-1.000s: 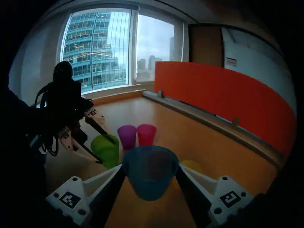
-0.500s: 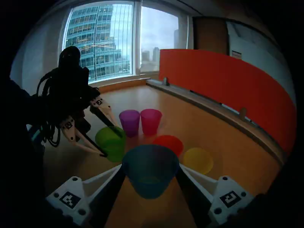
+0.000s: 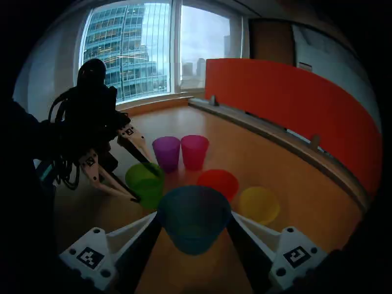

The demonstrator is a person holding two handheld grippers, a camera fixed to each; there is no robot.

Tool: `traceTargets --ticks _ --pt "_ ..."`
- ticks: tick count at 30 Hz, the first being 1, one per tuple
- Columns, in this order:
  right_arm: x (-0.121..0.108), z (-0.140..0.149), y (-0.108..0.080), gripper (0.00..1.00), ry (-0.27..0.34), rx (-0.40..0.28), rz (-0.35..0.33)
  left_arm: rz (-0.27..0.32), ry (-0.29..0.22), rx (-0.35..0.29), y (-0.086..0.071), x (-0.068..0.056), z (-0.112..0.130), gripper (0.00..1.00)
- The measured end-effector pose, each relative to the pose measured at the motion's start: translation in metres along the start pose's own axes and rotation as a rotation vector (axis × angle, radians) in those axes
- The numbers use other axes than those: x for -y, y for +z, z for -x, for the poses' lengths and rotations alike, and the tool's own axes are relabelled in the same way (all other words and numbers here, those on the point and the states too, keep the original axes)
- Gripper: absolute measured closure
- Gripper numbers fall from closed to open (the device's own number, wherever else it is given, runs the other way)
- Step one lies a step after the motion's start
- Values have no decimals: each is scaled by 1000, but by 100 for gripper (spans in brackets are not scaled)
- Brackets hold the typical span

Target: Pour water

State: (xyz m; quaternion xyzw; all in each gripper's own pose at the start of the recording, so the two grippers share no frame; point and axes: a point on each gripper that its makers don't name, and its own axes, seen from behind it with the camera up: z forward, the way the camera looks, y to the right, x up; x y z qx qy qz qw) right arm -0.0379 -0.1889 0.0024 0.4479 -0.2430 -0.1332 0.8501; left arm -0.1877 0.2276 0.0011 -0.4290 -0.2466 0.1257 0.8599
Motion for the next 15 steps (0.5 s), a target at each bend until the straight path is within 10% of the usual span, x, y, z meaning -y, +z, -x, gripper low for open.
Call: traceTargets --ticks 15 --pt "4 10 2 8 6 16 0 5 -8 2 -4 0 9 13"
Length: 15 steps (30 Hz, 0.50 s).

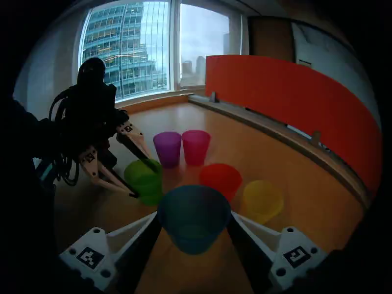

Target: Pour water

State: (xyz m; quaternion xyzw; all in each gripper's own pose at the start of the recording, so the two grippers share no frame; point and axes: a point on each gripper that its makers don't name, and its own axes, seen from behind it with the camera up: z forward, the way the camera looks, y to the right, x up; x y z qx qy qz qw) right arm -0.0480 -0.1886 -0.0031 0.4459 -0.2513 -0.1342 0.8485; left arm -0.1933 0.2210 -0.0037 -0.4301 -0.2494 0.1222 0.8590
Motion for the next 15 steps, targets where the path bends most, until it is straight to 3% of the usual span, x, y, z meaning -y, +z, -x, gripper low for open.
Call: traceTargets --ticks 3,9,15 --pt "1 3 1 8 -1 5 1 3 2 2 -1 0 1 13" --pt "5 10 3 8 -2 16 1 -7 16 10 -1 3 2 2" --pt "7 20 6 8 -2 33 1 -17 26 29 -2 6 9 0"
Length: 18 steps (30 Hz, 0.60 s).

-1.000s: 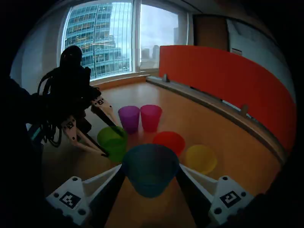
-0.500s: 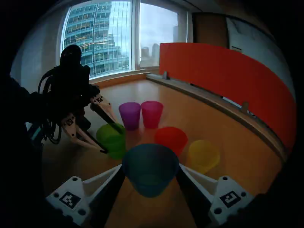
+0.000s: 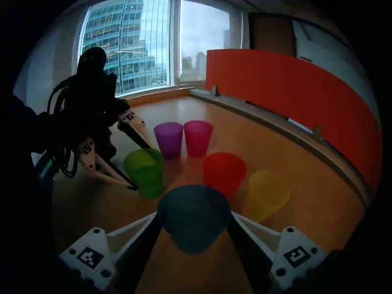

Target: Pour water

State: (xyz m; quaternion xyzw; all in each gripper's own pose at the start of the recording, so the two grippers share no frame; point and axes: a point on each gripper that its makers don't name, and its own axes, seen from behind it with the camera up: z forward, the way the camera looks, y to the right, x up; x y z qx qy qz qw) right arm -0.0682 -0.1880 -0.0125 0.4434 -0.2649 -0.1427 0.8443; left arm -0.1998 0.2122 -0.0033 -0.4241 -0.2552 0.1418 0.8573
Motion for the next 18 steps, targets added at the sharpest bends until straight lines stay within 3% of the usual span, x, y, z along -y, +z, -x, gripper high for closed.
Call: traceTargets --ticks 18 --pt "7 23 6 8 23 18 -4 -45 -47 4 -29 2 18 0"
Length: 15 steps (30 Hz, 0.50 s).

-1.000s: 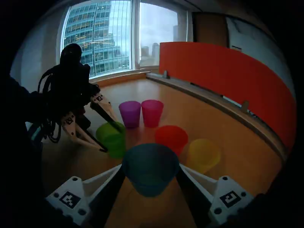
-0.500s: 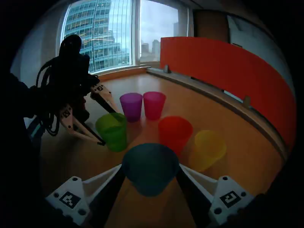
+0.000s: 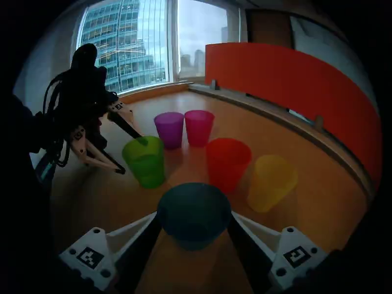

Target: Pour water

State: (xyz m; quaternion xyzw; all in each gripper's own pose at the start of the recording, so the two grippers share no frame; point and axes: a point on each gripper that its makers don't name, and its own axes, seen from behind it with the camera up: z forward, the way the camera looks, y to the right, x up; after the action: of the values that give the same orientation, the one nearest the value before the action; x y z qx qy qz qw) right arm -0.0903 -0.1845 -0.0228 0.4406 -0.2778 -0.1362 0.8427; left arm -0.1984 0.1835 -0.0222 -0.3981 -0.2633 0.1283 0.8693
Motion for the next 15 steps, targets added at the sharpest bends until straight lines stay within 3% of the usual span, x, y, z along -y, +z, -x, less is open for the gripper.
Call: traceTargets --ticks 8,15 --pt "1 6 -5 8 -2 3 13 -4 -14 -13 -8 -6 -1 0" --pt "0 15 -6 0 6 28 29 -16 -26 -14 -13 -7 1 0"
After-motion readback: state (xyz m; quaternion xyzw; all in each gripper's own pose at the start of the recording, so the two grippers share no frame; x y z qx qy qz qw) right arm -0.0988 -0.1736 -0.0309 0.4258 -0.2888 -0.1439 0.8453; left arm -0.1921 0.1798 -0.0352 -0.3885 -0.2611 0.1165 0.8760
